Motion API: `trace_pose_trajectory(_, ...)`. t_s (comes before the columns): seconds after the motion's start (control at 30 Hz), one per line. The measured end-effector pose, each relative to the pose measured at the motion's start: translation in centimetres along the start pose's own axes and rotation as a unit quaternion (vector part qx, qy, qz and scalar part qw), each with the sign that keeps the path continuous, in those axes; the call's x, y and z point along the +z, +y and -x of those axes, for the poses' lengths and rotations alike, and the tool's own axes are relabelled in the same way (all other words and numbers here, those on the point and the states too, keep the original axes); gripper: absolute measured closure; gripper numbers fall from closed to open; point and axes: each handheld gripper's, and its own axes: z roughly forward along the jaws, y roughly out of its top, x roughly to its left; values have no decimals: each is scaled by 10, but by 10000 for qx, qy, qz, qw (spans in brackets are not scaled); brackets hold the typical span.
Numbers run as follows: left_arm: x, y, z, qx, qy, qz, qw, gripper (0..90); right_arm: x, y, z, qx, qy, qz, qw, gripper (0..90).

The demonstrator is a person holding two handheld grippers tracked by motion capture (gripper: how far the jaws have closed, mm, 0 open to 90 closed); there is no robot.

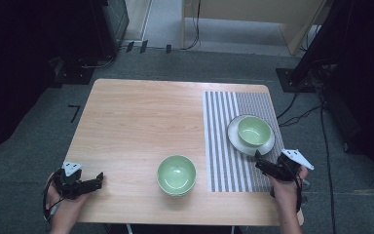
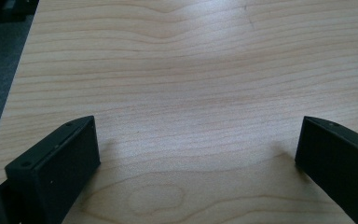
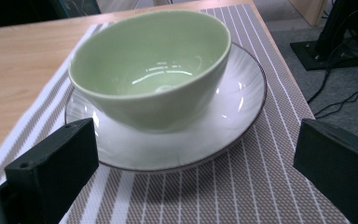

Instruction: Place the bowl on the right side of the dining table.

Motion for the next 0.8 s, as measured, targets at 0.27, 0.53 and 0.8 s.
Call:
trace_pose_trajectory(0.27,0,0,0,0,1,1,10000,0,-6,-8,2,-169,-93,-90,9998,0)
trace_pose_trajectory(0.53,0,0,0,-1,1,0,10000,0,-12,-15,4,-294,-157,-155,9993,0)
trace_pose_trajectory(0.8,0,0,0,-1,0,0,10000,0,-22,-22,6,-446,-121,-314,9984,0)
